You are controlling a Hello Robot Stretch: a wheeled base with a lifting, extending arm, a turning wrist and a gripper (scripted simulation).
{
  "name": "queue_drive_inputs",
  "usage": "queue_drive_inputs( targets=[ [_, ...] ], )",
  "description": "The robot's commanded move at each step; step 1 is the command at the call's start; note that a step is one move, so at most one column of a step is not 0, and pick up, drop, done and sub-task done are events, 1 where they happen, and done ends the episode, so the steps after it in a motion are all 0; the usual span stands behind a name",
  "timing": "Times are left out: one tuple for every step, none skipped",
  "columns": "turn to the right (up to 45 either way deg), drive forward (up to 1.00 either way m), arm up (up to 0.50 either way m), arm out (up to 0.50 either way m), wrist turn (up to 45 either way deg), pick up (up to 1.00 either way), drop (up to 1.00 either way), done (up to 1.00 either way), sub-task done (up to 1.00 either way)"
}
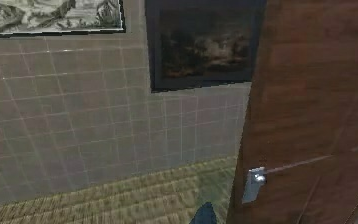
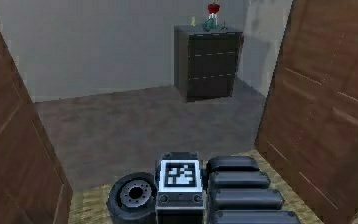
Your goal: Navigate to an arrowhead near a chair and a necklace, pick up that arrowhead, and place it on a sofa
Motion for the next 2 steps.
queue_drive_inputs(
  targets=[
    [-45.0, 0.00, 0.00, 0.00, 0.0, 0.00, 0.00, 0.00, 0.00],
    [-45.0, 0.00, 0.00, 0.00, 0.0, 0.00, 0.00, 0.00, 0.00]
  ],
)
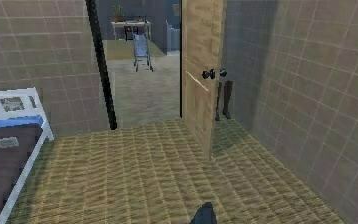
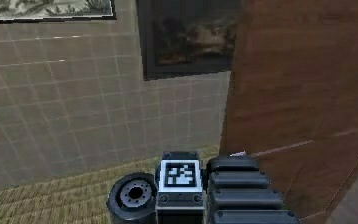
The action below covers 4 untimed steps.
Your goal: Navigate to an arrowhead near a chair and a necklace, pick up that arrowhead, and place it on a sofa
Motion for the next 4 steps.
queue_drive_inputs(
  targets=[
    [-9.0, 0.00, 0.00, 0.00, 0.0, 0.00, 0.00, 0.00, 0.00],
    [0.0, 1.00, 0.00, 0.00, 0.0, 0.00, 0.00, 0.00, 0.00],
    [0.0, 1.00, 0.00, 0.00, 0.0, 0.00, 0.00, 0.00, 0.00],
    [0.0, 0.65, 0.00, 0.00, 0.0, 0.00, 0.00, 0.00, 0.00]
  ],
)
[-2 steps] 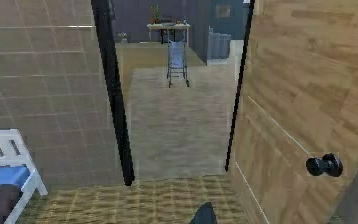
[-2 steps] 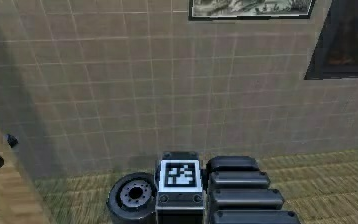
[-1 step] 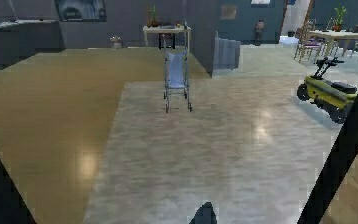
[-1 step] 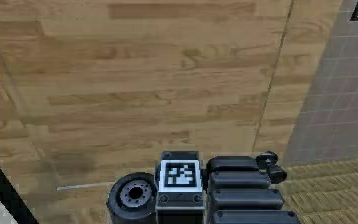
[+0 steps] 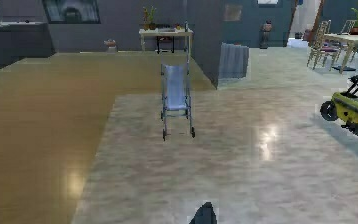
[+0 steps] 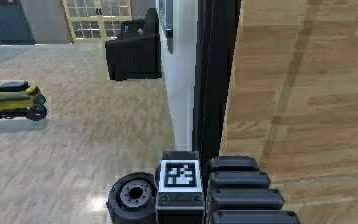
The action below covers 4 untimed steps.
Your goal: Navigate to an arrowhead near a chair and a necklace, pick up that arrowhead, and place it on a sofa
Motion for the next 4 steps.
queue_drive_inputs(
  targets=[
    [24.0, 0.00, 0.00, 0.00, 0.0, 0.00, 0.00, 0.00, 0.00],
    [0.0, 1.00, 0.00, 0.00, 0.0, 0.00, 0.00, 0.00, 0.00],
    [3.0, 0.00, 0.00, 0.00, 0.0, 0.00, 0.00, 0.00, 0.00],
    [0.0, 0.90, 0.00, 0.00, 0.0, 0.00, 0.00, 0.00, 0.00]
  ],
)
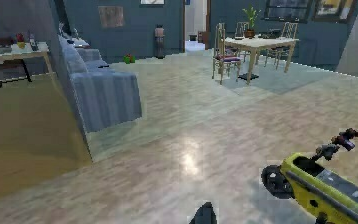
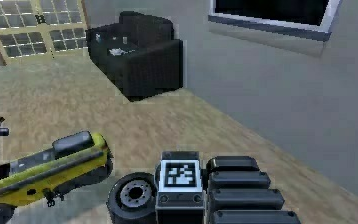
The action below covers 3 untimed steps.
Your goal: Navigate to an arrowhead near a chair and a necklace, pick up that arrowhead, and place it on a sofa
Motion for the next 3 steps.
queue_drive_inputs(
  targets=[
    [3.0, 0.00, 0.00, 0.00, 0.0, 0.00, 0.00, 0.00, 0.00],
    [0.0, 1.00, 0.00, 0.00, 0.0, 0.00, 0.00, 0.00, 0.00],
    [0.0, 0.65, 0.00, 0.00, 0.0, 0.00, 0.00, 0.00, 0.00]
  ],
)
